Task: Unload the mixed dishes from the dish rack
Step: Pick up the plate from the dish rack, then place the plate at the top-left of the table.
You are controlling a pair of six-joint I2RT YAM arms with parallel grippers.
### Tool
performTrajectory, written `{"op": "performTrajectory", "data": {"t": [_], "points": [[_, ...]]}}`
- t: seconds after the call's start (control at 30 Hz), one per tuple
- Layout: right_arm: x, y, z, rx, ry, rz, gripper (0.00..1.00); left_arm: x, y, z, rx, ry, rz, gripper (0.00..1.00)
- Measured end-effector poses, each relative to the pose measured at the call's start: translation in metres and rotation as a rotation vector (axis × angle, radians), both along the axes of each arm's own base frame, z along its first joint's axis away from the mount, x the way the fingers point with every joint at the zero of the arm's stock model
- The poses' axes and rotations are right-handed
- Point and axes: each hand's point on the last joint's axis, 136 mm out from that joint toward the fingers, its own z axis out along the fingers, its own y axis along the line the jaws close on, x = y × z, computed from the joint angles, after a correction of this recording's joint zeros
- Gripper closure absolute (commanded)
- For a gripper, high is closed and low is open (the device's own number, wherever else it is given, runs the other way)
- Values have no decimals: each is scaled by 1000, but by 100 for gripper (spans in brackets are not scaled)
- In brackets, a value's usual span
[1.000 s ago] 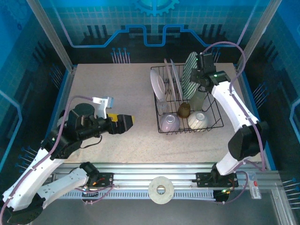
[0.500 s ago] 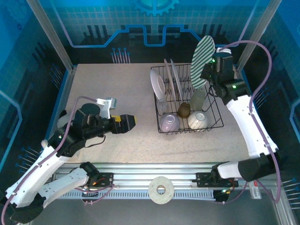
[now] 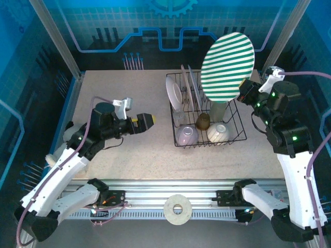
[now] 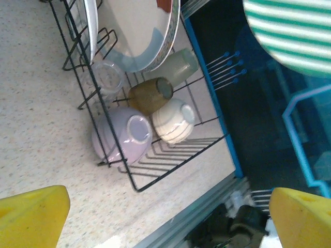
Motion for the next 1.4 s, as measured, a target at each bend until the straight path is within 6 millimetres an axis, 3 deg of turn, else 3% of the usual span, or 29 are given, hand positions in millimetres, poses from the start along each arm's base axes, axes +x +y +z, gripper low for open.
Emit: {"op": "performTrajectory", "data": {"t": [0.27,0.57,0.97,1.23,1.4], "points": [[-6,54,-50,272,171,292,100,9,-13,23,-148,-68,-85,1],[-19,88,-86,506,312,492,100,16,-12,18,-212,-50,-71,4],[-34,102,-99,590,339,605,100,28,-17,-24,-289,68,-42,19],[-35,106,-107,619,359,629,100,21,-15,-13,-344,37,-45,45],[-33,106,-104,628,344,637,100,21,-15,-15,-369,38,-42,53]]}}
